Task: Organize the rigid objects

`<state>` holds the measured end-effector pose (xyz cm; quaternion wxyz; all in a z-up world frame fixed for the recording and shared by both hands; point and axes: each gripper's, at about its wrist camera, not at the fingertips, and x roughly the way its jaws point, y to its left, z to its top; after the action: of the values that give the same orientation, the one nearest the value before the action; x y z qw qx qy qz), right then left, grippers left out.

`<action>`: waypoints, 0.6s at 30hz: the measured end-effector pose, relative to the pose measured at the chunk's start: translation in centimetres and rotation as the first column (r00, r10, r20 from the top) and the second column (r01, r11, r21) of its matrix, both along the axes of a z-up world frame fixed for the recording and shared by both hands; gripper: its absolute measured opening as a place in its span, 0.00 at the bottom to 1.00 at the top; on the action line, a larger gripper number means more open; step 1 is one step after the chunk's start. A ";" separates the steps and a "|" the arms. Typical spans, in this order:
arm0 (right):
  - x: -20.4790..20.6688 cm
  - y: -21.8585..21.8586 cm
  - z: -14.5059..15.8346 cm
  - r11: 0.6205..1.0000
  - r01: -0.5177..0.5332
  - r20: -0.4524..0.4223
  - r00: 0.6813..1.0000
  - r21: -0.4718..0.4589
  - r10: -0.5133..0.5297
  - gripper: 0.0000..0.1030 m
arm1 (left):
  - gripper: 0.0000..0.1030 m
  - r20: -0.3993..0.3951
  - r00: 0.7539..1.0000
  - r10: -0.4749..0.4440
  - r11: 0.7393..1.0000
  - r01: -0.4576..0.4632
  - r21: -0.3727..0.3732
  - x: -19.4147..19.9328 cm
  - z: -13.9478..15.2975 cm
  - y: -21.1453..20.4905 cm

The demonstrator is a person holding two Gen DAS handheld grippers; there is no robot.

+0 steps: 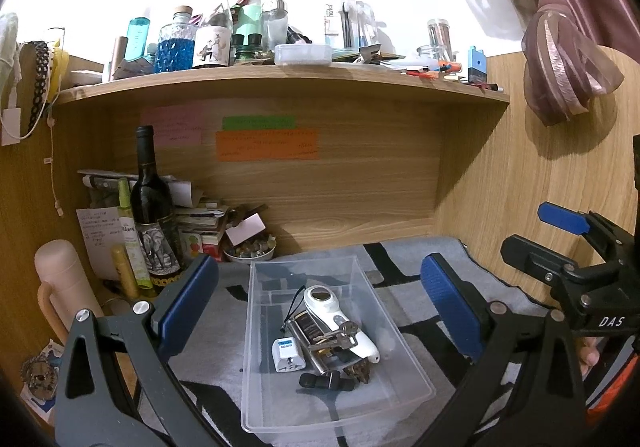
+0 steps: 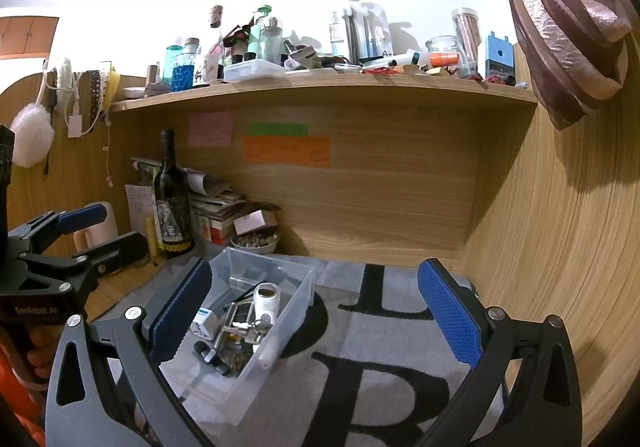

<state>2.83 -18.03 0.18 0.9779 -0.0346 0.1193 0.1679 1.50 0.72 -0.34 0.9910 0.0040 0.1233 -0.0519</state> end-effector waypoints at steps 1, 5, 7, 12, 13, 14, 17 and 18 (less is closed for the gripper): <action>0.0 0.0 0.0 1.000 0.001 0.000 1.000 0.000 -0.001 1.00 | 1.00 -0.001 1.000 -0.001 1.000 0.001 0.001 -0.1 0.0 0.1; 0.1 0.1 0.1 1.000 0.011 -0.002 1.000 0.006 -0.011 1.00 | 1.00 -0.014 1.000 0.004 1.000 -0.004 -0.007 0.1 -0.1 0.1; 0.1 0.0 0.0 1.000 0.011 -0.006 1.000 0.010 -0.011 1.00 | 1.00 -0.023 1.000 -0.003 1.000 0.002 -0.008 0.2 -0.2 0.1; 0.3 0.1 0.0 1.000 0.002 -0.018 1.000 0.008 -0.002 1.00 | 1.00 -0.026 1.000 -0.015 1.000 0.015 -0.002 0.2 -0.4 -0.1; 0.3 0.2 0.0 1.000 -0.002 -0.020 1.000 0.004 0.002 1.00 | 1.00 -0.023 1.000 -0.015 1.000 0.015 -0.001 0.1 -0.4 -0.1; 0.3 0.4 0.0 1.000 -0.001 -0.019 1.000 0.002 0.001 1.00 | 1.00 -0.019 1.000 -0.015 1.000 0.015 -0.003 0.0 -0.4 -0.1; 0.3 0.6 -0.1 1.000 -0.001 -0.014 1.000 -0.001 0.001 1.00 | 1.00 -0.005 1.000 -0.014 1.000 0.014 -0.006 -0.2 -0.4 -0.1; 0.3 0.7 -0.1 1.000 -0.003 -0.016 1.000 0.000 0.003 1.00 | 1.00 -0.002 1.000 -0.013 1.000 0.013 -0.005 -0.2 -0.4 -0.1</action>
<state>3.12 -17.37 0.07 0.9767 -0.0337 0.1270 0.1696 1.32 0.61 -0.70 0.9905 0.0022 0.1243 -0.0587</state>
